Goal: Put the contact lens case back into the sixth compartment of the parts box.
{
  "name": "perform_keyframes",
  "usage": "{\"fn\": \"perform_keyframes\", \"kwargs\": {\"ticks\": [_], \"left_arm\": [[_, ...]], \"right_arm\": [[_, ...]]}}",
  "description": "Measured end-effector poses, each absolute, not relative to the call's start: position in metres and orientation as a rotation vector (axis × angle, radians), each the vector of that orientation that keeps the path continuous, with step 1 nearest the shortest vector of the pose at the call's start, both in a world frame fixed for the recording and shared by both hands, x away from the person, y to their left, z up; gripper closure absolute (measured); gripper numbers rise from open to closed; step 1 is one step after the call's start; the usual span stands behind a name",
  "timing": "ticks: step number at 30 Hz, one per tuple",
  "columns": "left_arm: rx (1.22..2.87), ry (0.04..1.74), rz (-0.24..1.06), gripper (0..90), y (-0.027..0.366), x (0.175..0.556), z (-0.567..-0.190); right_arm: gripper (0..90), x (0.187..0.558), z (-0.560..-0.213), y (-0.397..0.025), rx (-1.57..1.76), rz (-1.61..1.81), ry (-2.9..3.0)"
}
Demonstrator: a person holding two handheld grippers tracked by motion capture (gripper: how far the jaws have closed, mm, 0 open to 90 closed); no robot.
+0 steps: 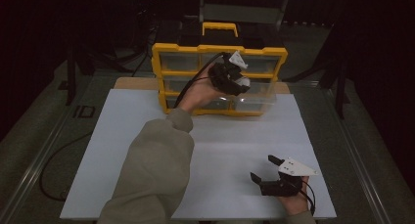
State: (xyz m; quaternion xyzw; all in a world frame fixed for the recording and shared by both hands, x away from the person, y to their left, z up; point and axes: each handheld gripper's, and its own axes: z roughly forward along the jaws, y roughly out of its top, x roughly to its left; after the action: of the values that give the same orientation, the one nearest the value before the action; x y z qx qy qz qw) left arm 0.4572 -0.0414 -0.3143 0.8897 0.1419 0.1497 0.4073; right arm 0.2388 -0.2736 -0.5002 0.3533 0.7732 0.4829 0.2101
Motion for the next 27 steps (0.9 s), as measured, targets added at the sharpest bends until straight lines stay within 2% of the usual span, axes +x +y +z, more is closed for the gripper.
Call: {"fn": "perform_keyframes", "kwargs": {"ticks": [23, 24, 27], "left_arm": [[2.253, 0.375, 0.371, 47.3, -0.059, 0.462, -0.324], [2.247, 0.390, 0.359, 39.3, -0.058, 0.462, -0.324], [2.243, 0.404, 0.376, 28.6, -0.056, 0.460, -0.322]], "right_arm": [[8.0, 0.238, -0.500, -0.273, 0.980, 1.355, 2.148], [8.0, 0.238, -0.500, -0.273, 0.981, 1.355, 2.148], [8.0, 0.238, -0.500, -0.273, 0.982, 1.352, 2.148]]}}
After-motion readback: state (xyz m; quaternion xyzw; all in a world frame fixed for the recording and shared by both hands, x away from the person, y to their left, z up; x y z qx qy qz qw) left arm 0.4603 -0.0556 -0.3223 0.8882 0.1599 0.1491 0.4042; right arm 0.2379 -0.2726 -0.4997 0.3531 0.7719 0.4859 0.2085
